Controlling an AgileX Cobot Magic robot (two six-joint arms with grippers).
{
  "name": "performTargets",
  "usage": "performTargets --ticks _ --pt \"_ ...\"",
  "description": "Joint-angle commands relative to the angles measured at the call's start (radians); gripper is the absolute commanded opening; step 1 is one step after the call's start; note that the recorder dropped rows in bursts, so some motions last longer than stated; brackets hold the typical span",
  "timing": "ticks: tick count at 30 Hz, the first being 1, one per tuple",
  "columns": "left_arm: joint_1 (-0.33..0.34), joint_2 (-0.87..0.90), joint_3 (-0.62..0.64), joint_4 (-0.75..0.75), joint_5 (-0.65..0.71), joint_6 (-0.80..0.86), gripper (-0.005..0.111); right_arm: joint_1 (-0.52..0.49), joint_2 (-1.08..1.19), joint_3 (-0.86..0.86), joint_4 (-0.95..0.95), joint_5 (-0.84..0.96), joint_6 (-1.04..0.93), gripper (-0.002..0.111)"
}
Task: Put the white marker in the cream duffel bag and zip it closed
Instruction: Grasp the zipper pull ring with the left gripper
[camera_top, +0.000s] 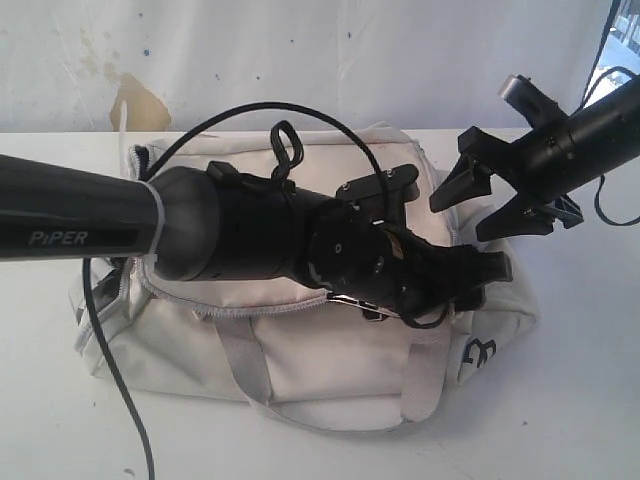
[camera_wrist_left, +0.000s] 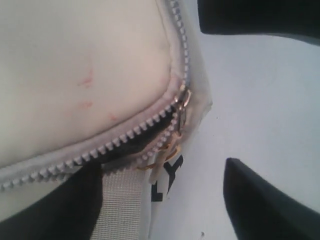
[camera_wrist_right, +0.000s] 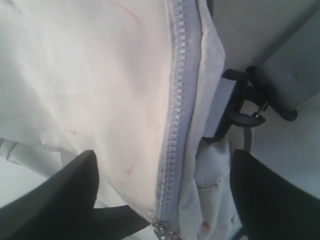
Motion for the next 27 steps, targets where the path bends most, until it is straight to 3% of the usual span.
performTargets --ticks 1,8,16,23,27 --pt "-0.002 0.009 -0.001 -0.024 -0.034 -0.003 0.083 -0.001 -0.010 -0.001 -0.002 0.008 -0.015 0.068" --pt "-0.017 0.045 -0.001 -0.098 -0.069 -0.007 0.075 -0.003 -0.023 -0.001 -0.012 0.017 -0.013 0.068" --pt "-0.060 0.022 -0.001 -0.098 -0.052 -0.001 0.075 -0.003 -0.027 -0.001 -0.013 0.013 -0.013 0.068" --pt "-0.047 0.058 -0.001 -0.089 -0.187 -0.004 0.075 -0.003 -0.027 -0.001 -0.015 0.051 -0.013 0.068" --pt "-0.041 0.058 -0.001 -0.089 -0.143 -0.004 0.075 -0.003 -0.027 -0.001 -0.019 0.064 -0.013 0.068"
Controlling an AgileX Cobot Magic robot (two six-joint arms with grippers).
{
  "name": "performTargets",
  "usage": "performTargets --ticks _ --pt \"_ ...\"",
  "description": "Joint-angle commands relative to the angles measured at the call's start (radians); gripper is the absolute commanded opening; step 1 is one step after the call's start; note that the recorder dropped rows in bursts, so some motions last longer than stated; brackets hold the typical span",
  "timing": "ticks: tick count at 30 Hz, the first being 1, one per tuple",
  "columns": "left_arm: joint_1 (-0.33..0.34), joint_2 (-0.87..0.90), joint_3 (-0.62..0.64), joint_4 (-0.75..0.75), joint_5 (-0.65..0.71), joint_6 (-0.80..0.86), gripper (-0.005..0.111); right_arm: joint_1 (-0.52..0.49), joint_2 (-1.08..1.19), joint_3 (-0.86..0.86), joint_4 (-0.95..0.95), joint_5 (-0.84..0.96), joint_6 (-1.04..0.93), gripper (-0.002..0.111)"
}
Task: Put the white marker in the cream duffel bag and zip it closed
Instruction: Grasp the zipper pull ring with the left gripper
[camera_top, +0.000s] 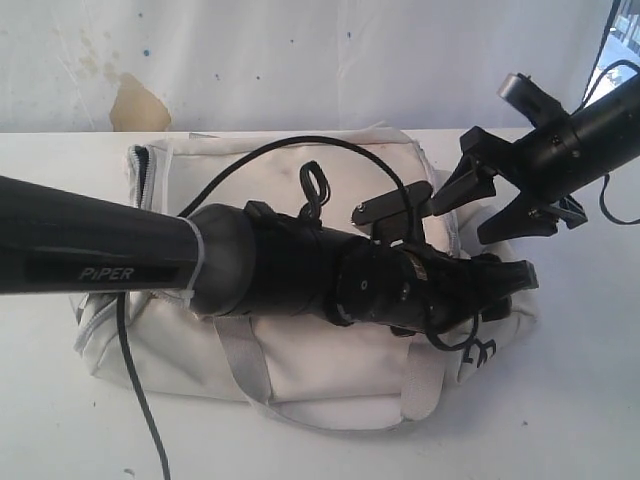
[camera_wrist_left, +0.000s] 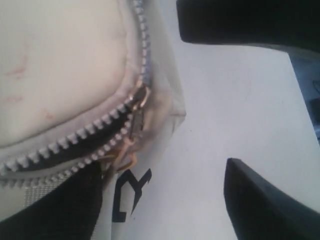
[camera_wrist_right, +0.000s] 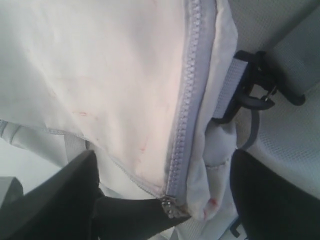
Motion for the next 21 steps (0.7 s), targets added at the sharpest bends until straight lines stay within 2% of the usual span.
performTargets --ticks 1,5,10,12,15,21 --pt "0.006 0.001 -0.001 0.007 0.024 0.000 0.075 -0.003 -0.012 -0.001 -0.002 0.014 -0.013 0.068" --pt "0.006 0.001 -0.001 0.024 0.079 0.005 0.075 -0.003 -0.016 -0.001 -0.007 0.008 -0.013 0.068" --pt "0.011 0.001 -0.001 0.031 0.073 -0.002 0.075 -0.003 -0.022 -0.001 -0.009 -0.003 -0.011 0.068" --pt "0.017 0.001 -0.001 0.031 0.119 -0.002 0.075 -0.003 -0.027 -0.001 -0.019 -0.003 -0.010 0.068" --pt "0.026 0.001 -0.001 0.031 0.145 0.000 0.081 -0.003 -0.031 -0.001 -0.021 -0.005 -0.010 0.068" --pt "0.028 0.001 -0.001 0.015 -0.006 -0.009 0.083 -0.003 -0.031 -0.001 -0.019 -0.005 -0.009 0.068"
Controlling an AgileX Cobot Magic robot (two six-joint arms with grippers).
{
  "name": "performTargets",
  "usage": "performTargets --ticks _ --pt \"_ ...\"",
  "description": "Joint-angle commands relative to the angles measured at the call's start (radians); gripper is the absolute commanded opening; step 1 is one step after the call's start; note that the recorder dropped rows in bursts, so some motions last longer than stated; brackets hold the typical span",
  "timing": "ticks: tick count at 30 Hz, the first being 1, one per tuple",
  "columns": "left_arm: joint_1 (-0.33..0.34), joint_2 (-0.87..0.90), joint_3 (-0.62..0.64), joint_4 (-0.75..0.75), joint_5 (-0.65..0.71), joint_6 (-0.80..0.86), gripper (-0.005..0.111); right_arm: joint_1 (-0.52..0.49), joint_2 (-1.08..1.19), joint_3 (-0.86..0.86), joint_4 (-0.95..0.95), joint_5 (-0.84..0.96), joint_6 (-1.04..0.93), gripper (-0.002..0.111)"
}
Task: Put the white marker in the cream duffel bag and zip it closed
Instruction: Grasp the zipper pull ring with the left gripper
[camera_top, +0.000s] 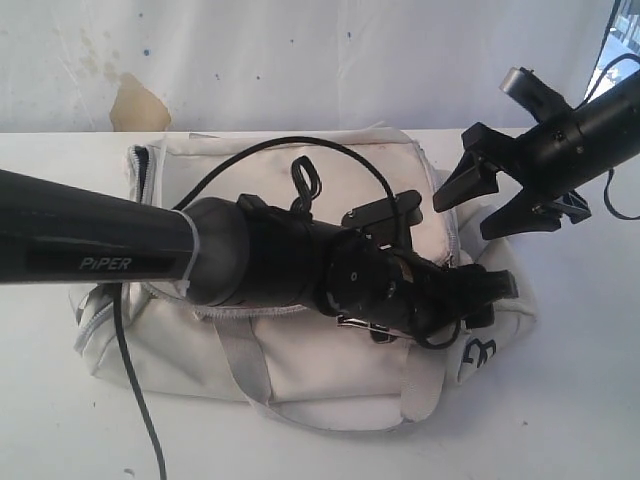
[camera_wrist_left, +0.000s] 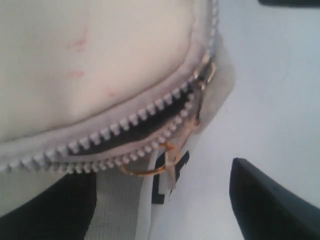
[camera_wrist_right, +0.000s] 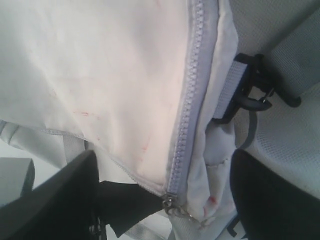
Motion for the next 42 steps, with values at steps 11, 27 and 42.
performTargets --ticks 11,27,42 --pt "0.005 0.017 -0.001 -0.019 -0.134 0.000 0.067 -0.003 -0.012 -0.001 -0.007 0.000 -0.002 0.068" --pt "0.005 0.050 -0.001 -0.036 -0.143 0.001 0.007 -0.003 -0.012 -0.001 -0.007 -0.007 0.009 0.064" --pt "0.030 -0.098 -0.001 0.023 0.145 0.162 0.000 -0.003 -0.012 -0.001 0.000 -0.046 0.009 0.060"
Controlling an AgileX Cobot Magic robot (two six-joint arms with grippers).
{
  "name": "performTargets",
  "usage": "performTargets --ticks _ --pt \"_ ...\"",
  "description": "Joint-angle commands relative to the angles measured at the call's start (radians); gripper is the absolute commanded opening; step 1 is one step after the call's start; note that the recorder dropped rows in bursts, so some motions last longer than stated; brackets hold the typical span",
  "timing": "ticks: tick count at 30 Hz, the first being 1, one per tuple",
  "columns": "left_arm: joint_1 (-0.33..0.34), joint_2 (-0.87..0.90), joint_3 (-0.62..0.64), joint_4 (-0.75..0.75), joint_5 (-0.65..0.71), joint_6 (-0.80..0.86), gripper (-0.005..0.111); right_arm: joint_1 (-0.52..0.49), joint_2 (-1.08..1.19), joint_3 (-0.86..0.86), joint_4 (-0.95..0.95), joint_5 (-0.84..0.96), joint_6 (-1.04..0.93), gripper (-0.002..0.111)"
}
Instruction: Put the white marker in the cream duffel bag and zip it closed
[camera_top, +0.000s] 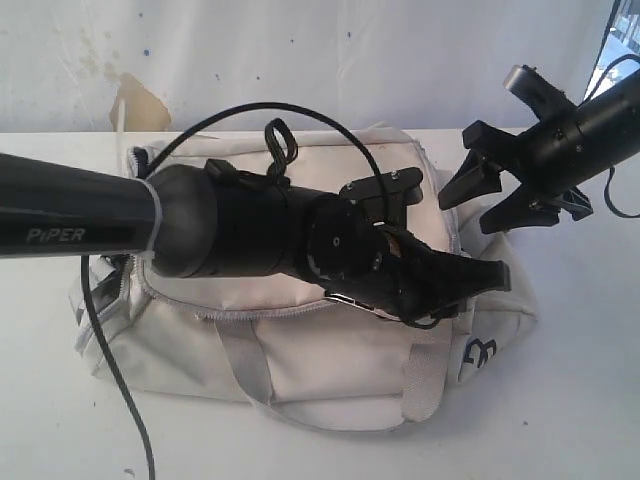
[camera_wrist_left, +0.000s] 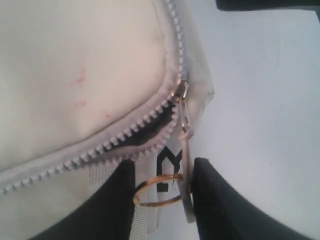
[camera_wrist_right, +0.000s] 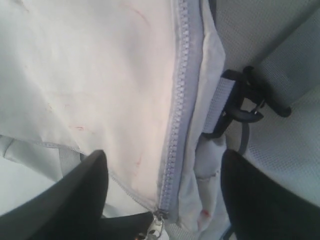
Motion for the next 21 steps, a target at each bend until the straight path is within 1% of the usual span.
performTargets --ticks 1,6,13,14,16,18,19,20,21 --pt "0.004 -0.039 -0.001 0.028 0.063 0.035 0.000 -0.003 -0.010 -0.001 0.006 -0.008 0.000 0.060" --pt "0.004 -0.052 -0.001 0.030 0.115 0.078 0.000 0.007 0.013 -0.001 0.042 -0.016 -0.011 0.060" --pt "0.004 -0.068 -0.001 0.046 0.111 0.080 0.000 0.049 0.058 0.000 0.036 -0.017 0.005 0.060" --pt "0.004 -0.071 -0.001 0.047 0.111 0.080 0.000 0.057 0.065 0.000 0.034 -0.022 0.005 0.057" --pt "0.004 -0.071 -0.001 0.050 0.120 0.080 0.000 0.057 0.075 0.000 0.024 -0.043 0.008 0.044" --pt "0.004 -0.071 -0.001 0.054 0.145 0.080 0.000 0.057 0.075 0.000 0.024 -0.053 0.008 0.026" --pt "0.004 -0.071 -0.001 0.056 0.176 0.095 0.000 0.055 0.075 0.000 0.024 -0.060 0.008 0.014" --pt "0.004 -0.071 -0.001 0.056 0.199 0.115 0.000 0.053 0.075 0.000 0.024 -0.070 0.008 -0.001" --pt "0.004 -0.073 -0.001 0.056 0.214 0.131 0.000 0.053 0.075 0.000 0.024 -0.081 0.008 0.000"
